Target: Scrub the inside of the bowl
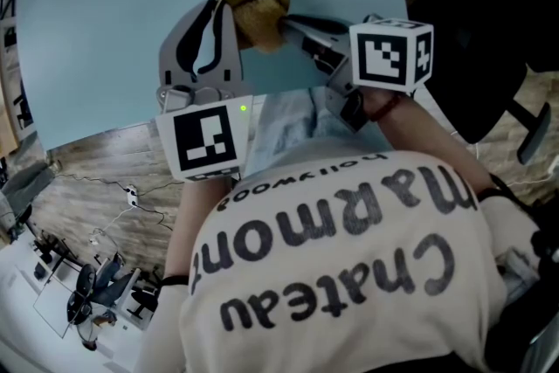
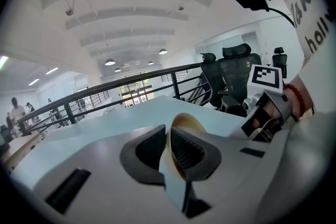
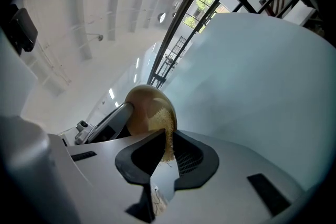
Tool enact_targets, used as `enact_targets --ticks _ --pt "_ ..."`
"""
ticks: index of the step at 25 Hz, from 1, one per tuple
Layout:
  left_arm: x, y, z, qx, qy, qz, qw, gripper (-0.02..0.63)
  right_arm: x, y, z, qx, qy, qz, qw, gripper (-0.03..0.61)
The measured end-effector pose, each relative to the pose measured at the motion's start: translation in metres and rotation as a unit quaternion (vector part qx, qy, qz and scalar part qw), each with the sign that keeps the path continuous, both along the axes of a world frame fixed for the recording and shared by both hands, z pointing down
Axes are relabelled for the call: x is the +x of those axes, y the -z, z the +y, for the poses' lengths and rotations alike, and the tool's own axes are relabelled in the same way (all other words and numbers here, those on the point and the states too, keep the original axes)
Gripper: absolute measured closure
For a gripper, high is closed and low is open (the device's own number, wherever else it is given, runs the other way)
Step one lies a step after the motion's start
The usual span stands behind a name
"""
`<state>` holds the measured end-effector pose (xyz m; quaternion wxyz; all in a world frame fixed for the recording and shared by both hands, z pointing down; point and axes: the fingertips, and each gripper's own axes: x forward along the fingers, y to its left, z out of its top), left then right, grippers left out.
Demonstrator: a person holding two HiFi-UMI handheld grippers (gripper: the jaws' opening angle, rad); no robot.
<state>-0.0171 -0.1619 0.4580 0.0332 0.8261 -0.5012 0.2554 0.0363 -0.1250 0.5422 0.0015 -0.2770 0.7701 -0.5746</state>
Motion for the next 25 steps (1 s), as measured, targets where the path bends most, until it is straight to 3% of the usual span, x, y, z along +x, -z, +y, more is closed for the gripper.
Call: enact_targets --ticks 18,25 --pt "0.006 -0.002 0.006 -0.017 0.012 0.027 0.9994 0.583 -0.014 0.013 0.014 -0.018 0.027 -0.027 0.999 0.525" --pt "-0.002 -0.010 0.004 -0.025 0.023 0.036 0.9988 0.584 -0.020 0.025 0.010 -0.011 0.023 -0.058 0.998 0.525"
